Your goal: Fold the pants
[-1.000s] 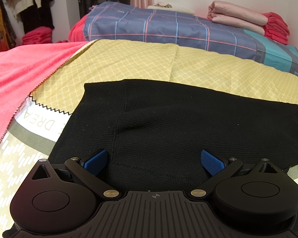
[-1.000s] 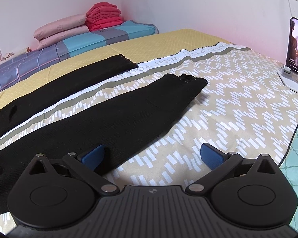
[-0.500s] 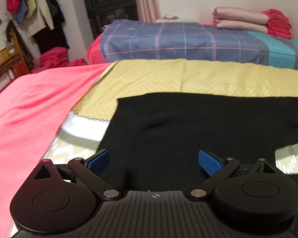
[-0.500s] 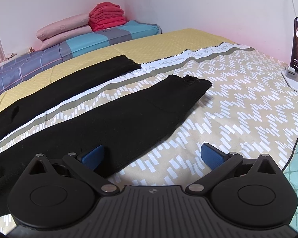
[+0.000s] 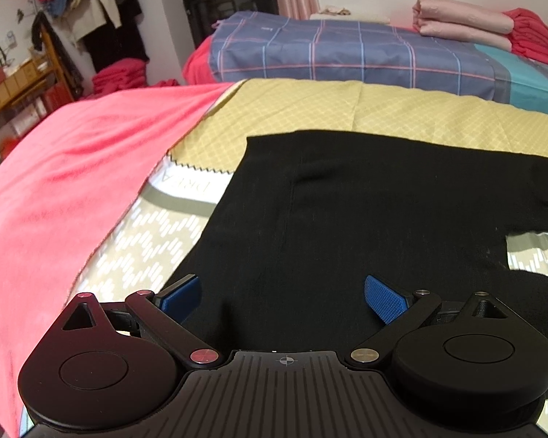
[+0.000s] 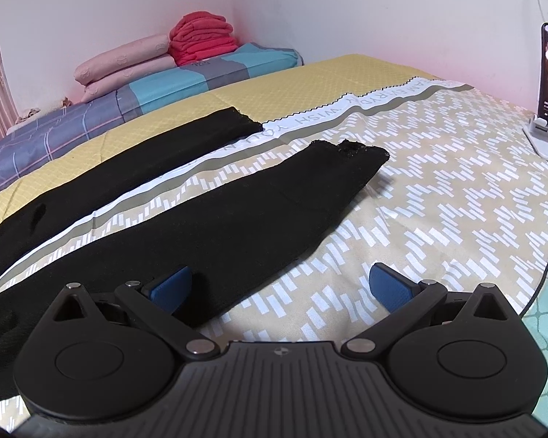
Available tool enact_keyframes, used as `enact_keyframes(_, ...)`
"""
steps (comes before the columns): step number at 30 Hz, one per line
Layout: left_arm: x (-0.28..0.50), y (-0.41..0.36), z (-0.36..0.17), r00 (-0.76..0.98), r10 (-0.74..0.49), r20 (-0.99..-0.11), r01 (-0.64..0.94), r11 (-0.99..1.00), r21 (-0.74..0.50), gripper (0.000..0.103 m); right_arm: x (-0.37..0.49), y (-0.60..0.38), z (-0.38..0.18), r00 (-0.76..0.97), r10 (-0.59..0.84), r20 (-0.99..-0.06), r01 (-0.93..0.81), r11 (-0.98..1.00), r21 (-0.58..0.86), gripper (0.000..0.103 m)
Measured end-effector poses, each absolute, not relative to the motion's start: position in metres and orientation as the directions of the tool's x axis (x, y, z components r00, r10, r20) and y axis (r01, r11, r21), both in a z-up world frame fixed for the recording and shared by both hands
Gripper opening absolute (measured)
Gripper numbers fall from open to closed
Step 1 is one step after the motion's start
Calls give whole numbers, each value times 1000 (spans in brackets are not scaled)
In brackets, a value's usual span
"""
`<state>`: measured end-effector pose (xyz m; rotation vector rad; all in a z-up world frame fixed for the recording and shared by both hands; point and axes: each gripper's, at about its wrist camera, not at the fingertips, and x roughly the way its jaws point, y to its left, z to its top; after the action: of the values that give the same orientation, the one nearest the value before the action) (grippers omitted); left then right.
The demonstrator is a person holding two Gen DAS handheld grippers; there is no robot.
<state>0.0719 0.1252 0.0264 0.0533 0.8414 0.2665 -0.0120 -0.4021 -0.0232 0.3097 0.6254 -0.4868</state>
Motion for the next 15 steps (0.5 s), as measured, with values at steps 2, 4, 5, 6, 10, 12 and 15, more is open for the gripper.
enact_keyframes(2,68,126,27,629,255,-734,-216,965,149,103,-13,-402,-23,706,-337,-623,521,843,134,103)
enact_keyframes(4,63,126,27,622,255,-740,-222,964,146,103,-13,-402,-23,707,-335,-623,520,843,137,103)
enact_keyframes(5,60,127,28,618,249,-746,-223,965,137,103,-13,-403,-23,708,-333,-623,520,843,139,103)
enact_keyframes(6,57,129,28,609,236,-757,-224,967,122,103,-13,-403,-22,709,-330,-623,518,843,142,103)
enact_keyframes(10,36,141,30,543,85,-835,-198,980,-29,103,-26,-400,-11,735,-323,-596,507,845,167,102)
enact_keyframes(12,22,149,31,544,-51,-838,-170,971,-169,103,-38,-396,1,771,-287,-569,466,863,195,102)
enact_keyframes(15,16,155,27,527,-131,-840,-165,954,-252,103,-50,-391,19,822,-156,-547,359,888,287,102)
